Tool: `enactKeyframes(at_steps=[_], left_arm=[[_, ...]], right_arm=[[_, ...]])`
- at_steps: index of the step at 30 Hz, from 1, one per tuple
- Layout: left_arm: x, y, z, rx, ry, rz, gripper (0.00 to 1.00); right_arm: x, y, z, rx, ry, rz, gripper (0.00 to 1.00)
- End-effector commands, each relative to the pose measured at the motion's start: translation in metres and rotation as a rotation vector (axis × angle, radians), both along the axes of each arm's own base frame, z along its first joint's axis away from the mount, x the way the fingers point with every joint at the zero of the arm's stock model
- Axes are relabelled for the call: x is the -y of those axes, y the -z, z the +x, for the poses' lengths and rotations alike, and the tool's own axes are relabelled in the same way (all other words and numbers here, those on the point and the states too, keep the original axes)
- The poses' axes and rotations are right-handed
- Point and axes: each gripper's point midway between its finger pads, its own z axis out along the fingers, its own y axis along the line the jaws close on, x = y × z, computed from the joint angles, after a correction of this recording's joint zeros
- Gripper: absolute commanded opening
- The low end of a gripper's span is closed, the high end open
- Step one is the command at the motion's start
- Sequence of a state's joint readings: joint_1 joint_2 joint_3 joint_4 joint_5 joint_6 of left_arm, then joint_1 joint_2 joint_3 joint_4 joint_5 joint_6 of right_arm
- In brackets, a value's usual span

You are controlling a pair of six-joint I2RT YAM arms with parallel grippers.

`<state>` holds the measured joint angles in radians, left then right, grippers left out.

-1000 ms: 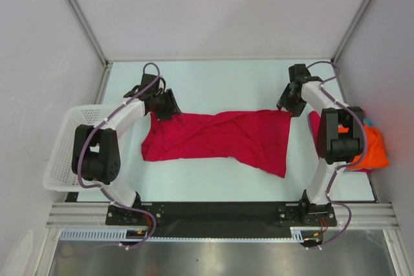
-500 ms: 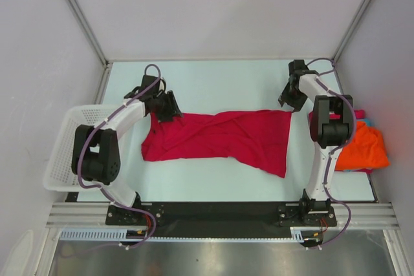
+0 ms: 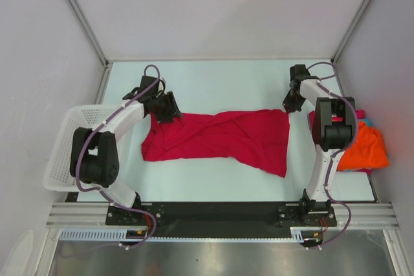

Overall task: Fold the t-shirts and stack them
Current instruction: Fold the other side of the tshirt into a rectangle

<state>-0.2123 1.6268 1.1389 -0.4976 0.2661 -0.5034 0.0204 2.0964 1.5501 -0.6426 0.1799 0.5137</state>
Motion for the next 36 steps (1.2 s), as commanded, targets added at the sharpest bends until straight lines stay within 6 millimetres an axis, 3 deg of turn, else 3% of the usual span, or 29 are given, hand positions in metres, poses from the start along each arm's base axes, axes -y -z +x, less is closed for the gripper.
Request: enactKeyframes(at_steps=[1, 6, 7, 10, 18, 27, 36], left_arm=[[0.004, -0.010, -0.004, 0.037, 0.031, -0.009, 0.52], [0.003, -0.010, -0.006, 0.041, 0.028, -0.010, 0.52], [0.003, -0.009, -0.008, 0.037, 0.027, -0.011, 0.52], [0.002, -0.013, -0.010, 0.050, 0.025, -0.013, 0.52], [0.001, -0.024, -0.015, 0.079, 0.023, -0.018, 0.52], [0.000, -0.025, -0.017, 0.080, 0.018, -0.022, 0.52], [0.002, -0.028, 0.008, 0.093, 0.002, -0.010, 0.51]], right_arm=[[-0.002, -0.031, -0.004, 0.074, -0.039, -0.038, 0.00], [-0.001, -0.072, -0.016, 0.137, -0.059, -0.123, 0.00], [-0.004, -0.090, -0.018, 0.177, -0.061, -0.126, 0.00], [-0.005, -0.116, -0.030, 0.227, -0.062, -0.142, 0.00], [-0.015, -0.160, -0.059, 0.284, -0.093, -0.148, 0.00], [-0.041, -0.159, -0.102, 0.258, -0.153, -0.133, 0.00], [-0.070, -0.140, -0.146, 0.177, -0.214, -0.123, 0.00]])
